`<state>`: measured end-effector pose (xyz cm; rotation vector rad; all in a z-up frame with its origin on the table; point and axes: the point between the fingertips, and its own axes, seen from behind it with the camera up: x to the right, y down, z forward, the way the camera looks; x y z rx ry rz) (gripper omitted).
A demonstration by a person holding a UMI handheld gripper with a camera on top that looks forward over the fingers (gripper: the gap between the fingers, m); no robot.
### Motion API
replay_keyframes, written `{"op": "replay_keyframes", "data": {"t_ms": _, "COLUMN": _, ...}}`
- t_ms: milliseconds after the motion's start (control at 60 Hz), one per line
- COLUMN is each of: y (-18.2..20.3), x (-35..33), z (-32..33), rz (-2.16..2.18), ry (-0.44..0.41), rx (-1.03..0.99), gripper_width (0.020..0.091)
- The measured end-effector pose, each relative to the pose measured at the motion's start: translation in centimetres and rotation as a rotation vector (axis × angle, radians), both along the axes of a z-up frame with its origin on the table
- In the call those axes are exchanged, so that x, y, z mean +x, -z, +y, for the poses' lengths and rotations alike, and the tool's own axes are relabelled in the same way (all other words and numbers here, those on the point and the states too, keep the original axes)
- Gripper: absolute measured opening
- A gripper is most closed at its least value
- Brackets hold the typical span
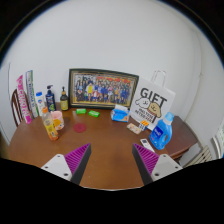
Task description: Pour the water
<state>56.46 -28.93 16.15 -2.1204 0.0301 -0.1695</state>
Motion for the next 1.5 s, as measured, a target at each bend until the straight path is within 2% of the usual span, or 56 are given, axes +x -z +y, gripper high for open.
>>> {"op": "replay_keyframes", "data": {"t_ms": 283, "y": 2.9, "x": -6.9, "z": 2.3, "rz": 0.015, "ry": -0.057, "rx": -0.044, "gripper_width": 0.0856}}
{"op": "replay_keyframes", "data": {"t_ms": 650, "y": 7.3, "x": -26.0, "z": 9.3, "rz": 0.122, "ry": -0.197, "rx": 0.040, "gripper_width": 0.0856}}
{"op": "replay_keyframes", "data": {"t_ms": 850, "y": 9.7, "x": -31.2, "z": 15.9, "rz": 0.140, "ry": -0.206, "rx": 0.111, "gripper_width": 0.0857}}
{"op": "replay_keyframes", "data": {"t_ms": 1000, "y": 12.8, "x": -32.0, "z": 20.6, "rz": 0.147, "ry": -0.183, "rx": 0.127, "gripper_width": 0.0844}}
{"op": "replay_keyframes", "data": {"t_ms": 1050, "y": 13.9, "x": -32.1, "z": 21.6, "rz": 0.159, "ry": -0.175, "rx": 0.122, "gripper_width": 0.0799}}
{"op": "replay_keyframes", "data": {"t_ms": 1133, "y": 14.5, "x": -32.8, "z": 23.0, "rz": 0.180, "ry": -0.200, "rx": 0.148, "gripper_width": 0.0661}}
{"op": "replay_keyframes", "data": {"t_ms": 1167, "y": 14.7, "x": -33.0, "z": 23.3, "rz": 0.173, "ry": -0.207, "rx": 0.161, "gripper_width": 0.0580}}
{"op": "replay_keyframes", "data": {"t_ms": 1183, "y": 14.8, "x": -32.9, "z": 23.4, "rz": 0.165, "ry": -0.205, "rx": 0.163, "gripper_width": 0.0485}}
{"op": "replay_keyframes", "data": {"t_ms": 1200, "y": 14.8, "x": -32.8, "z": 23.5, "rz": 0.158, "ry": -0.203, "rx": 0.168, "gripper_width": 0.0454}}
{"op": "replay_keyframes", "data": {"t_ms": 1250, "y": 14.7, "x": -33.1, "z": 23.5, "rz": 0.160, "ry": -0.213, "rx": 0.181, "gripper_width": 0.0436}}
{"op": "replay_keyframes", "data": {"t_ms": 1267, "y": 14.7, "x": -33.2, "z": 23.6, "rz": 0.155, "ry": -0.216, "rx": 0.184, "gripper_width": 0.0403}}
{"op": "replay_keyframes", "data": {"t_ms": 1417, "y": 14.7, "x": -33.0, "z": 23.3, "rz": 0.123, "ry": -0.222, "rx": 0.170, "gripper_width": 0.0261}}
{"op": "replay_keyframes", "data": {"t_ms": 1500, "y": 14.2, "x": -33.6, "z": 22.9, "rz": 0.139, "ry": -0.226, "rx": 0.159, "gripper_width": 0.0259}}
